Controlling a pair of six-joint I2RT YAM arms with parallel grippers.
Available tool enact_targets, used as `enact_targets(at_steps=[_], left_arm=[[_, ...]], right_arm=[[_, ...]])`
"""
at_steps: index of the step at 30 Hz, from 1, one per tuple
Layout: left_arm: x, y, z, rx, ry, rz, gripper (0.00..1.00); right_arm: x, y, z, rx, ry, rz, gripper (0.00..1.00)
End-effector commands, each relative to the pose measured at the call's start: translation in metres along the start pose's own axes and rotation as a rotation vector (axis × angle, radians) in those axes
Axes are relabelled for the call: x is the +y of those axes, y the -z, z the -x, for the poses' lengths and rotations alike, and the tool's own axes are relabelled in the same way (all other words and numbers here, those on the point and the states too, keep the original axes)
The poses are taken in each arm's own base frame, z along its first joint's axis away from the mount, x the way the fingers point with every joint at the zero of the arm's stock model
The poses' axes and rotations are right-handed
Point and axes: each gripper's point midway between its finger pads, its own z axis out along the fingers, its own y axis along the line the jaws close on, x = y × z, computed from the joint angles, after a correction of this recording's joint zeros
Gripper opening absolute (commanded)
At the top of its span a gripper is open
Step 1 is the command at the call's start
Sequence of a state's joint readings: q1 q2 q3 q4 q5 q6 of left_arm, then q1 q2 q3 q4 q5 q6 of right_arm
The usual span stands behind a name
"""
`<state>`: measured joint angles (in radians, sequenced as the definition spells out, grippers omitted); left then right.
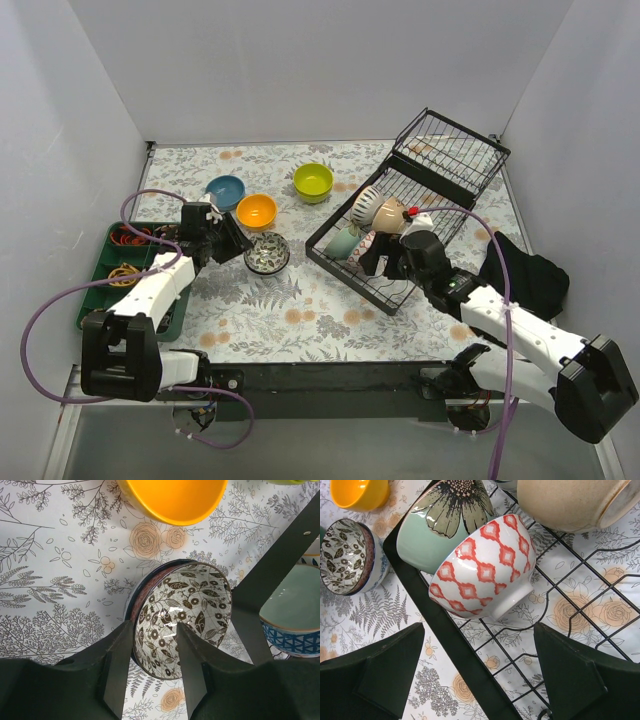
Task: Unload the bowls from the dish rack
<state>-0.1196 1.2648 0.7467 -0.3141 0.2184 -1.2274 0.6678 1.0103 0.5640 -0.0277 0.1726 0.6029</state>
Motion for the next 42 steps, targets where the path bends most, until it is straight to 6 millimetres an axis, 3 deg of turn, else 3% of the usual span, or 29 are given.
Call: enact_targets(at_steps=[1, 7, 12, 14, 17, 31, 38, 42], left_arm=[[-0.001, 0.009, 0.003, -0.014, -0.017, 0.001, 0.41], [-0.01, 0.04, 0.038, -0.188, -0.107, 0.006, 0.58], [-0.014, 0.064, 0.051, -0.307, -0.149, -0.005, 0.71], [-0.012, 0.067, 0.054, -0.329, -0.164, 0.006, 0.85], [-0.014, 0.074, 0.056, -0.354, -0.181, 0.003, 0.97], [-0.01, 0.076, 0.049, -0.357, -0.18, 0.005, 0.98], [-0.011, 0.076, 0.047, -0.351, -0.179, -0.003, 0.98], [-0.012, 0.075, 0.046, -0.345, -0.179, -0.009, 0.98]], right_arm=[[0.013, -0.003, 0.03, -0.094, -0.029, -0.019, 0.99], [0.012, -0.007, 0.036, -0.126, -0.07, -0.068, 0.99], [0.008, -0.014, 0.029, -0.106, -0.104, -0.119, 0.98], [0.011, -0.019, 0.026, -0.094, -0.108, -0.125, 0.98], [0.014, -0.025, 0.02, -0.073, -0.126, -0.133, 0.99], [0.024, -0.047, 0.005, -0.063, -0.242, -0.143, 0.95], [0.025, -0.042, 0.009, -0.098, -0.278, -0.148, 0.92], [0.03, -0.037, 0.015, -0.119, -0.291, -0.133, 0.96]])
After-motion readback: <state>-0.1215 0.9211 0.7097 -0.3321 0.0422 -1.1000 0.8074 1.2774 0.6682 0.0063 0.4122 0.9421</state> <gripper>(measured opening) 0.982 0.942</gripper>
